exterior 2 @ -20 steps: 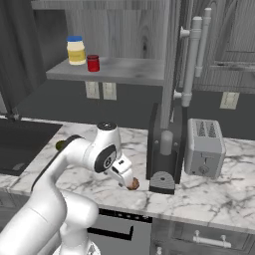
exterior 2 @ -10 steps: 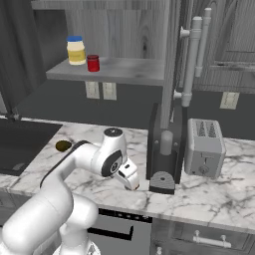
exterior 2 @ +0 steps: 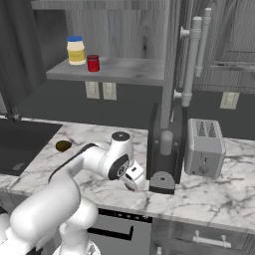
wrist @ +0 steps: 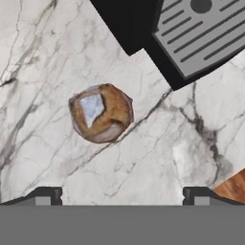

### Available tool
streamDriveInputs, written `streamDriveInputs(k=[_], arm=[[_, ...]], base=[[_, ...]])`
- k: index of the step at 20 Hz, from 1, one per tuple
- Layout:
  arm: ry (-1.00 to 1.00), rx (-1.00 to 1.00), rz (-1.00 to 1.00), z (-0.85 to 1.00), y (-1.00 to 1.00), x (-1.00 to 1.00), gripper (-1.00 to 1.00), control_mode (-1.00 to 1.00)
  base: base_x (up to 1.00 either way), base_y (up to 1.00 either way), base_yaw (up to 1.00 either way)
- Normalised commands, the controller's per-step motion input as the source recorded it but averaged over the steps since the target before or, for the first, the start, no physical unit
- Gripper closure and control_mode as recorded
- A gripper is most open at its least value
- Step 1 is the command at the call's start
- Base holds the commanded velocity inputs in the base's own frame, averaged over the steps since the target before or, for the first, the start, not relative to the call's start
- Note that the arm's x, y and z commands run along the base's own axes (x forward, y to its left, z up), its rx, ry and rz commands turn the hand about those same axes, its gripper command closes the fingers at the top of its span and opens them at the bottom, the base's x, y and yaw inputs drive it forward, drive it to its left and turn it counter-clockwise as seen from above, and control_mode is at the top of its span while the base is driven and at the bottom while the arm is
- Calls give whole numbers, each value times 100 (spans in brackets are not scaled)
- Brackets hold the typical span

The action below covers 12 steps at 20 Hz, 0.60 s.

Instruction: Pick the avocado and bread from the counter and place them on the plate. Then pick the jam from the cabinet and place it next to the plate. Lastly close the cabinet door.

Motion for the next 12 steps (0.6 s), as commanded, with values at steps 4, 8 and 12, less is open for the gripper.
streamDriveInputs(k=[4, 8, 12], arm=[[-4, 0, 0, -6, 0, 24, -100, -100], [-6, 0, 0, 0, 0, 19, -100, -100], [-5, 0, 0, -4, -1, 8, -100, -100]], base=[[0, 0, 0], [0, 0, 0], [0, 0, 0]])
